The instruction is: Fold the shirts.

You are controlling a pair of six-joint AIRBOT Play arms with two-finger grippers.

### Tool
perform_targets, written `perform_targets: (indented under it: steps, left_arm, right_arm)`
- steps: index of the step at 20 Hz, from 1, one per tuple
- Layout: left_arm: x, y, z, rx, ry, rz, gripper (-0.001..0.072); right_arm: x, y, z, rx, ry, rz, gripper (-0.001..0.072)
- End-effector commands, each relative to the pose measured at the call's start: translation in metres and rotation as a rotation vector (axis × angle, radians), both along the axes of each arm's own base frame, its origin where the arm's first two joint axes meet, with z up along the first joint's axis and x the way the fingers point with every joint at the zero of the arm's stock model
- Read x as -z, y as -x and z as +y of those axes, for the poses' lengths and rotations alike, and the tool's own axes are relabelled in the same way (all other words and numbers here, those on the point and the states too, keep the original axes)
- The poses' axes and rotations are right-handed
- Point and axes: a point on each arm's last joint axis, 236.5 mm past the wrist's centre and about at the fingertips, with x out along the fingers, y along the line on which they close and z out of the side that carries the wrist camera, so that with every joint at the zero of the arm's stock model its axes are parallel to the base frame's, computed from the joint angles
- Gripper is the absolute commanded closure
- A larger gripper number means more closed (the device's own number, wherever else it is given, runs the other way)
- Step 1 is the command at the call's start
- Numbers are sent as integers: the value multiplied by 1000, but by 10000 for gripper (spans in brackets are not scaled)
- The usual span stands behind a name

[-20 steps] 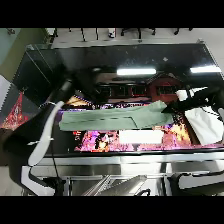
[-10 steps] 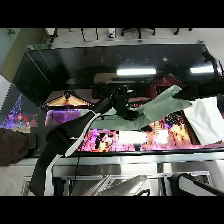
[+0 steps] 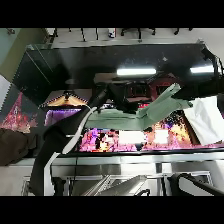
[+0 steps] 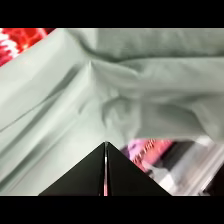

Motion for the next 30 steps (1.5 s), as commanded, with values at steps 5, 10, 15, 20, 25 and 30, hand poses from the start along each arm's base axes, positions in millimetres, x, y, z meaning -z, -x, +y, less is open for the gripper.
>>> perform_targets:
  steps: [5, 10, 15, 20, 25, 30]
  left_arm:
    - [-242, -38, 199, -237, 21, -408, 691]
    - [-335, 4, 304, -431, -32, -634, 691]
    - [-311, 39, 313, -469, -35, -632, 691]
    - [-294, 58, 316, -498, -26, -665, 691]
    - [-295, 76, 316, -503, -18, -686, 691]
    - [-290, 96, 316, -508, -14, -698, 691]
  right_arm:
    - [-13, -19, 126, -26, -94, -43, 693]
    - [44, -26, 371, -15, -229, -234, 514]
    - [150, 11, 438, 21, -179, -90, 138]
    - [92, -44, 296, 46, -96, 18, 135]
    - [84, -61, 106, 205, 130, 112, 46]
    - [184, -23, 55, 313, 43, 374, 24]
